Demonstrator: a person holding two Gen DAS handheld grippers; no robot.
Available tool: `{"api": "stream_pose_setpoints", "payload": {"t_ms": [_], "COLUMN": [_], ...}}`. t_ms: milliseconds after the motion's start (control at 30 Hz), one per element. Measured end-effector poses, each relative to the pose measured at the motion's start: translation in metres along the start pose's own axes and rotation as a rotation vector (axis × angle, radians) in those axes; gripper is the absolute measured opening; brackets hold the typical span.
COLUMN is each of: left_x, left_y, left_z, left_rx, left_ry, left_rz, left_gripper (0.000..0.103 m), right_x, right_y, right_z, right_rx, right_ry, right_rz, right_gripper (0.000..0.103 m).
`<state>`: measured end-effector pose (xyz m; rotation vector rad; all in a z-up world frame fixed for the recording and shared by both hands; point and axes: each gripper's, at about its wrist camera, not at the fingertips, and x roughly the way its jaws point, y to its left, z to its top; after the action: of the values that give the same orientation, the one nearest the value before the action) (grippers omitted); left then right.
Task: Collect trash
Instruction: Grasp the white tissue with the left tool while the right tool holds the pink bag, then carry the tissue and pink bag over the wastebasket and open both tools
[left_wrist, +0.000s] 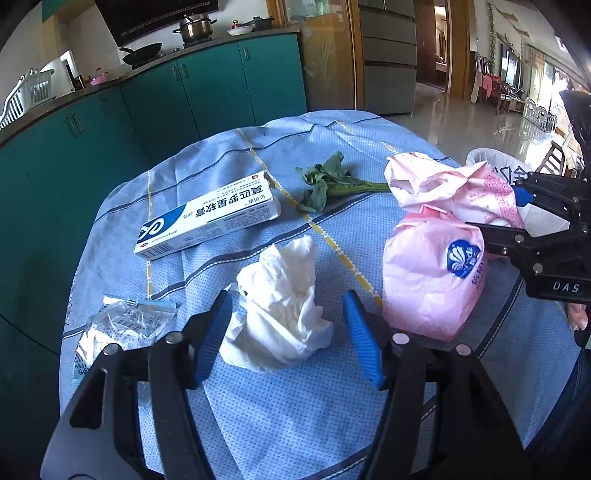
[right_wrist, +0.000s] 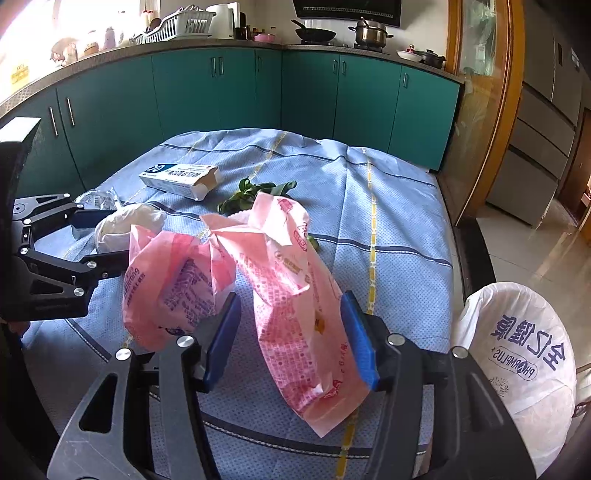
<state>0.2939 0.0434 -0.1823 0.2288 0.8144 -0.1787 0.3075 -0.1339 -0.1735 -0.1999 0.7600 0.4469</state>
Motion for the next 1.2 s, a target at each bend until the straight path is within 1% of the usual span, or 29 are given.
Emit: {"api": "stream_pose_setpoints", "payload": {"t_ms": [100,133,200,333,400,467,500,633,767,1000,1200], "left_x": [0.004,0.006,0.009,0.008,0.007,0.005,0.005,0.001,-0.005,-0.016,-0.034], "left_y": [0.000,-0.001,-0.001,0.000,0.001,0.001,0.001,0.002,0.003,0.006,0.008], "left_z": [0.001,0.001,0.001,0.001,0.001,0.001,0.002,0.003,0.004,0.007,0.012], "left_rx": [-0.006,-0.004,-0.005,-0.017,-0.023,-0.029,-0.031,-0.038,-0.045,-0.062,-0.081], "left_ry": [0.003,0.010,0.022,0.020,0.015,0.008,0.006,-0.011,-0.036,-0.084,-0.170], "left_rz": [-0.004,-0.004,0.000,-0.002,-0.004,0.002,0.004,0.005,0.000,-0.008,-0.034], "left_gripper": [0.063,0.056,0.046,0.038,0.038,0.037,0.037,0.037,0.037,0.036,0.036], "right_x": [0.001,0.002,0.001,0.000,-0.001,-0.001,-0.001,-0.004,-0.007,-0.018,-0.037], "right_y": [0.000,0.001,0.002,0.002,0.003,0.002,0.002,0.004,0.006,0.005,-0.001], "right_z": [-0.001,-0.001,-0.001,-0.002,-0.002,-0.002,-0.002,-0.003,-0.003,-0.004,-0.007], "right_rx": [0.005,0.006,0.001,0.000,0.000,0.000,-0.001,-0.009,-0.016,-0.015,-0.001], "right_ry": [0.000,0.002,-0.001,-0.003,-0.005,-0.006,-0.003,-0.012,-0.020,-0.052,-0.103], "right_rz": [0.001,0.000,-0.002,0.004,-0.001,0.003,0.009,0.010,0.015,0.010,-0.006], "right_gripper": [0.056,0.056,0.056,0.056,0.055,0.046,0.038,0.029,0.026,0.023,0.023]}}
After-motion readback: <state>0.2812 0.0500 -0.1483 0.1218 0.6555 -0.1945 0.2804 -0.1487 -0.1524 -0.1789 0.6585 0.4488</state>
